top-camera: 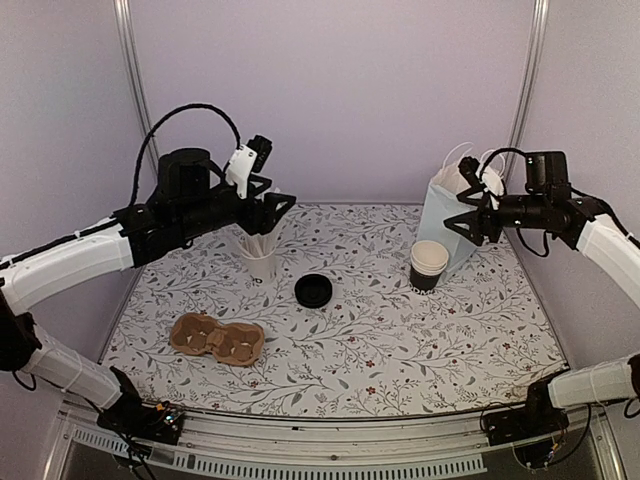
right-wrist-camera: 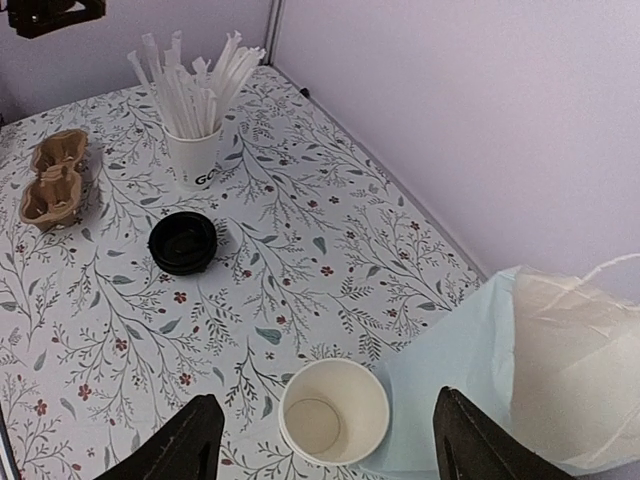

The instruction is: Pack the takeout coffee

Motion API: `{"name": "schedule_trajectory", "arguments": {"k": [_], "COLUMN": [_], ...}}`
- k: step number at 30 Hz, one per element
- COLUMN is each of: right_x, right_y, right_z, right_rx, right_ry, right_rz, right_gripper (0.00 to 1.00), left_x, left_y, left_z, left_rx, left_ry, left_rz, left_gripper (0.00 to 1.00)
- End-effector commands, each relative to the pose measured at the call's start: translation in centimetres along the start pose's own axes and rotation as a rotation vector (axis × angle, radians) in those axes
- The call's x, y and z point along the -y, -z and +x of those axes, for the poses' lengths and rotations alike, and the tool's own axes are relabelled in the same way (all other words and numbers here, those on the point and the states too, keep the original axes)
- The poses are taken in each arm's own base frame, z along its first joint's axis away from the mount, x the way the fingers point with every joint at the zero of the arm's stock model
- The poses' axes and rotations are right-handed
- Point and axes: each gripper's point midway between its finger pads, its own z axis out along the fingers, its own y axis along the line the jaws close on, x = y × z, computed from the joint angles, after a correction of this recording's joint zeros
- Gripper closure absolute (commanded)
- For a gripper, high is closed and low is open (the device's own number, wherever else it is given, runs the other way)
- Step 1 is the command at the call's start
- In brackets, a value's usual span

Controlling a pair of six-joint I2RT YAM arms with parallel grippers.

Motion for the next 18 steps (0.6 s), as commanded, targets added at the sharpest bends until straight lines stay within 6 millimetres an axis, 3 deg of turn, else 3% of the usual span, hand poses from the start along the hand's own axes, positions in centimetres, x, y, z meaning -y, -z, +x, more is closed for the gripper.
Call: {"name": "schedule_trajectory", "arguments": {"k": [1,5,12,18], "right_x": [-3.5,-5.0,-5.5,-4.4], "right_y": [-2.1,-4.4,-7.4,-8.7], "right_z": [0.5,3.0,8.0,9.6], "right_rx": [-0.111,-0.243,-0.46,-0.54], "right_ry": [0.128,0.162,0.139,0.133], "right_rz": [-0.12,-0.203,-0.27,-0.24], "right_gripper": [0.32,0.45,0.52,0.56], "left_x": [2.2,3.4,6.1,10.0], "left_y": [-2.7,-4.0,-4.9,-5.1], "left_z": [-1.4,-0.3,3.9,4.0], "left_rx": [0.073,0.089,-0.009,-0.054], "left_ry": [0.013,0.08,0.131,0.219], "left_rz": [0.072,0.125,0.229,0.411], "left_gripper": [0.32,0.32,0.31,0.28]}}
